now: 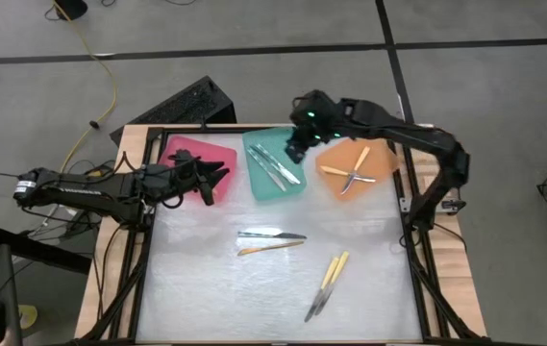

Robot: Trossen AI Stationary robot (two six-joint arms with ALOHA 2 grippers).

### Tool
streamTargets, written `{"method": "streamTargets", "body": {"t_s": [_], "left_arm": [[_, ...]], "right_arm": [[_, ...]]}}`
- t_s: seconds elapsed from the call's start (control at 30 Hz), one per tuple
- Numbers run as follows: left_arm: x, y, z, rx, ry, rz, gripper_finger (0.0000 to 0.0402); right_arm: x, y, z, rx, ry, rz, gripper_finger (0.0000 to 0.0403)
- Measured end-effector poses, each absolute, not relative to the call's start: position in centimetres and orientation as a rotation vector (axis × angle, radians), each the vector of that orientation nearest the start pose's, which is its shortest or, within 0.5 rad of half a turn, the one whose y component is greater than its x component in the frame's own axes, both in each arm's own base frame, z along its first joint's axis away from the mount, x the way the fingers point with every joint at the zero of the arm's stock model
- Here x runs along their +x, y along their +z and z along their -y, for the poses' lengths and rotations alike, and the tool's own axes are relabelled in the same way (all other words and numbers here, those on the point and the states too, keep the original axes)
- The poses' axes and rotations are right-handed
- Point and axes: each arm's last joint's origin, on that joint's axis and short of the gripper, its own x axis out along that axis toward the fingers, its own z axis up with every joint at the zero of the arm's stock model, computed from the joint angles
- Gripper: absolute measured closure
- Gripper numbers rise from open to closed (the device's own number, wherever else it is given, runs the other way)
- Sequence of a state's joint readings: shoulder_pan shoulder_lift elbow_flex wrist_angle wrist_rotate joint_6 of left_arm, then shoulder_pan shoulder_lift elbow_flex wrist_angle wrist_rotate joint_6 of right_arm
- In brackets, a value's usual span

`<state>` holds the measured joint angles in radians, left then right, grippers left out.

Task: Sort silverware by color (type)
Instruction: Put the yellow knife into the orange bin

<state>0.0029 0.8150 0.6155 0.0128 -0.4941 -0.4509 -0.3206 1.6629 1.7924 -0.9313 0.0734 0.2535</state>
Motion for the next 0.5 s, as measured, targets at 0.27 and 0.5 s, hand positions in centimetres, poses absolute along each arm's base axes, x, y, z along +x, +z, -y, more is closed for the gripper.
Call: {"method": "streamTargets", "body": {"t_s": [0.27, 0.5], "left_arm": [[18.4, 28.7, -1.3, -0.353, 0.464, -0.101, 0.0276], [18.5, 28.3, -0.9, -0.337, 0.328, -0.185, 0.0276]], "right_arm": [[28.8, 40.5, 4.9, 0.289, -0.351, -0.935, 0.0246], [28.2, 39.0, -1.6, 0.171, -0.205, -1.125, 0.0246]]}}
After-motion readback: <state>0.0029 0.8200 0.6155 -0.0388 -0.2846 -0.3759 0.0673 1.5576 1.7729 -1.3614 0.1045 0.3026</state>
